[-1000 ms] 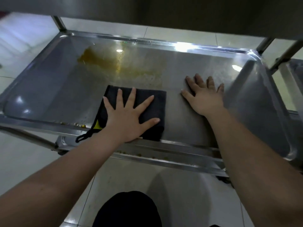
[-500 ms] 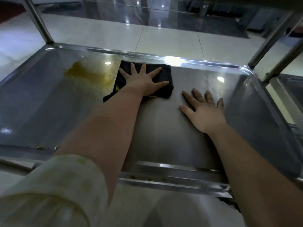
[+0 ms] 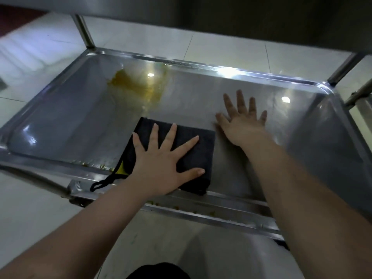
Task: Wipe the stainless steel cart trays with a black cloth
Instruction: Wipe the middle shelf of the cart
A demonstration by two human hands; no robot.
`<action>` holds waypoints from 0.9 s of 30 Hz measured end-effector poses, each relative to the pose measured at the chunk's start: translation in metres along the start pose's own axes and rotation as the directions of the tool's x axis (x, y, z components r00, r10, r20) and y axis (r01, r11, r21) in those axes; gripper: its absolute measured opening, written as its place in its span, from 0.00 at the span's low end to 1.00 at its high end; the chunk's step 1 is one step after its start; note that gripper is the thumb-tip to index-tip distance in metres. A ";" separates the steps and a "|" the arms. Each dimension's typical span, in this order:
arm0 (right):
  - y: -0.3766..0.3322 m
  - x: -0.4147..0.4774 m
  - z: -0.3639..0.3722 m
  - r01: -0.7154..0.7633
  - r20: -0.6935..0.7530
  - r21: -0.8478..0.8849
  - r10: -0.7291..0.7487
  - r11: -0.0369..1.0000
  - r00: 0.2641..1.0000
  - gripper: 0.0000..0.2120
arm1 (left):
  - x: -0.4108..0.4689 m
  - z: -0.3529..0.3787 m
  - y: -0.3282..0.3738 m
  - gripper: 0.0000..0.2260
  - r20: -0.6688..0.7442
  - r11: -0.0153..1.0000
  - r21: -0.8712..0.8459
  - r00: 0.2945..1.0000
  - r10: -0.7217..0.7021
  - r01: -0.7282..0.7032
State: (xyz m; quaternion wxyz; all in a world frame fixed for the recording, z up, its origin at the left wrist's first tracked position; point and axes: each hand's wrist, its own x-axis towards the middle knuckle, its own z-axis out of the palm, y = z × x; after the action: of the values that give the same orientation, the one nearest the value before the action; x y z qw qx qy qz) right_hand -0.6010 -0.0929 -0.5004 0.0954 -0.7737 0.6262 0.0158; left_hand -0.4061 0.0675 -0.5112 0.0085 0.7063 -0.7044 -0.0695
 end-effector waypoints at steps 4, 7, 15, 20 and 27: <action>-0.018 0.009 0.007 -0.023 -0.013 0.016 0.024 1.000 1.000 0.29 | 0.011 0.004 -0.005 0.36 -0.043 0.999 -0.016 0.998 0.034 -0.035; -0.016 0.007 0.010 -0.029 -0.033 -0.005 0.029 1.000 0.999 0.29 | 0.066 -0.008 -0.030 0.37 0.012 1.000 -0.017 1.000 -0.019 0.020; -0.016 0.013 0.019 -0.032 -0.077 -0.020 0.031 0.999 0.997 0.28 | 0.221 -0.036 -0.055 0.36 0.049 0.999 -0.011 0.997 -0.052 0.053; -0.014 0.018 0.021 -0.048 -0.081 -0.019 0.047 0.999 0.996 0.28 | 0.208 -0.035 -0.050 0.35 0.065 0.999 0.017 0.997 -0.037 0.036; -0.016 0.010 0.019 -0.033 -0.069 -0.004 0.033 0.999 0.997 0.29 | 0.046 -0.020 -0.069 0.35 0.156 0.999 0.023 0.987 0.033 -0.037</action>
State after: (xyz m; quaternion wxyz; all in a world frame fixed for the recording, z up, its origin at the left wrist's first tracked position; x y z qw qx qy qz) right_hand -0.5812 -0.0964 -0.5181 0.0715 -0.7635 0.6418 -0.0079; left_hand -0.3351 0.0201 -0.5033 -0.0545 0.6864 -0.7161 -0.1150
